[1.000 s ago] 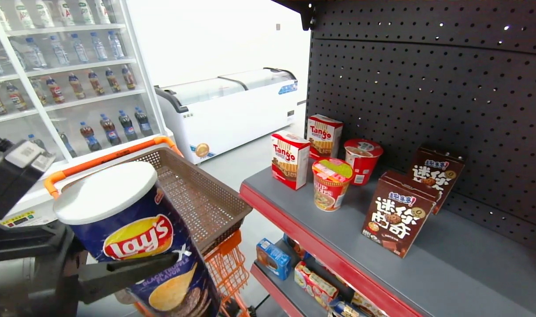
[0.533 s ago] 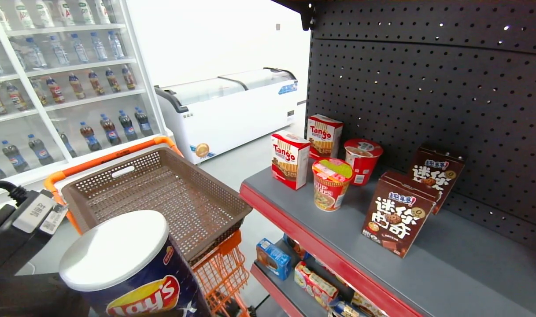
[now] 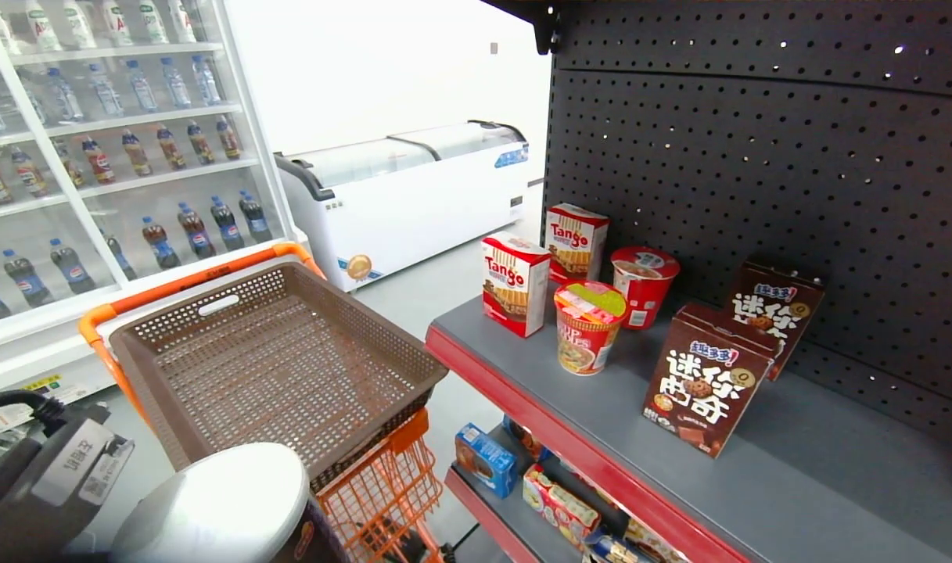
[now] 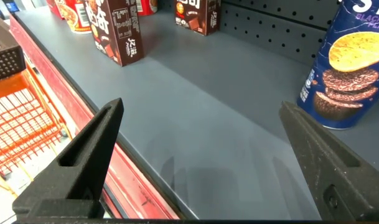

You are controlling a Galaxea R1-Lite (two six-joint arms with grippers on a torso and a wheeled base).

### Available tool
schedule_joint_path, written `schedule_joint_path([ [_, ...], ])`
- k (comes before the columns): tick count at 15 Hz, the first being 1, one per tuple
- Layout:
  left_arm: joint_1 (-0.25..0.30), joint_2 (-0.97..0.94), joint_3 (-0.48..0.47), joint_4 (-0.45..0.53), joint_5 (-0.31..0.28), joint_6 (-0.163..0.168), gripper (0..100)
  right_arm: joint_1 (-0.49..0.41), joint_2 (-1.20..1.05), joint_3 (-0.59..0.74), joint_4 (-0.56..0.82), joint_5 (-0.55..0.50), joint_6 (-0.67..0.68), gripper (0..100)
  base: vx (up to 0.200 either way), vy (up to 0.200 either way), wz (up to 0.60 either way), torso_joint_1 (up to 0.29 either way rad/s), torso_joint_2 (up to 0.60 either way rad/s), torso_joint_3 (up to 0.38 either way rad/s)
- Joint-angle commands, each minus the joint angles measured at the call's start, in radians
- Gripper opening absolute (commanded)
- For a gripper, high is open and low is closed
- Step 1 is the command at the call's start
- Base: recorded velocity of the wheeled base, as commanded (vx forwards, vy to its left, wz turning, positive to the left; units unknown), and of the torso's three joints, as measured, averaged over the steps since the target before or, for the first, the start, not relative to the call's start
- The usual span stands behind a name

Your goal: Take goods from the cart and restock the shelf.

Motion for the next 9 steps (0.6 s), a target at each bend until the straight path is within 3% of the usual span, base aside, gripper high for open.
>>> schedule_joint_path([
  [1,-0.004,-0.004,0.006,0.0,-0.001,-0.001,0,0.0,0.001,0.0,0.0,0.0,0.0,100,0.0,0.0,-0.6,-0.002,0.0,0.002],
  [9,-0.002,-0.013,0.024,-0.002,0.002,-0.001,0,0.0,0.001,0.0,0.0,0.0,-0.002,100,0.0,0.0,-0.6,0.004,0.0,0.003],
])
